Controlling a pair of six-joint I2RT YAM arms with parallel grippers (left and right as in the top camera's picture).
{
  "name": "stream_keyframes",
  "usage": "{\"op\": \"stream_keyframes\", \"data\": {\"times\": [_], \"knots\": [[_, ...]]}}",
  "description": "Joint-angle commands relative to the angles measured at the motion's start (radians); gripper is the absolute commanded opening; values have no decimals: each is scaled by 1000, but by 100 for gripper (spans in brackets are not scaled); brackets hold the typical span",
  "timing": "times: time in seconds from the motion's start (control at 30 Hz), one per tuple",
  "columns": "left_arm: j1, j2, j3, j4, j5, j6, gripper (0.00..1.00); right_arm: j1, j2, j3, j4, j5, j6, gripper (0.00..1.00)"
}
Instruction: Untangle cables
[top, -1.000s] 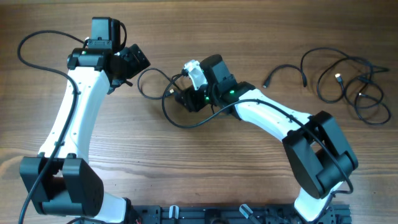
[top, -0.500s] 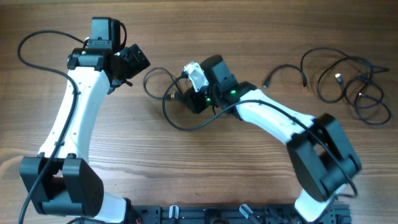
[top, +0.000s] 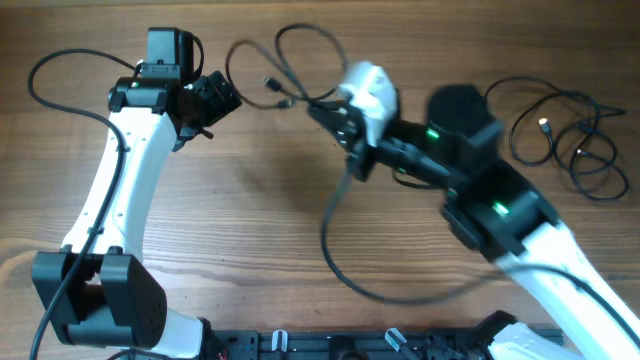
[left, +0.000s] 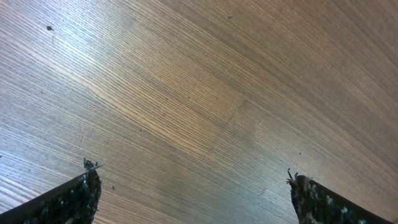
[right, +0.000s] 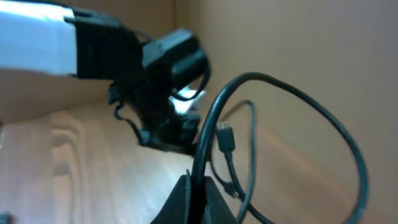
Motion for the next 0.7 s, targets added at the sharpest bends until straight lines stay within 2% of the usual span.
{"op": "stream_keyframes", "data": {"times": [0.0, 0.13, 0.27, 0.37, 0.5, 0.67], "knots": [[-1, 0, -8, -1, -6, -3, 100, 0, -55, 10, -36, 159, -127, 4], [-1, 0, -7, -1, -6, -3, 100, 0, -50, 8, -93, 426, -203, 4], [-1, 0, -7, -1, -6, -3, 100, -1, -1, -9, -138, 742, -202, 4], [-1, 0, -7, -1, -6, -3, 100, -3, 71, -21, -169, 892, -203, 4], [-1, 0, -8, -1, -6, -3, 100, -43, 201, -21, -218, 987, -202, 4], [-1, 0, -8, -1, -6, -3, 100, -144, 344, -21, -228, 1003, -201, 4]]}}
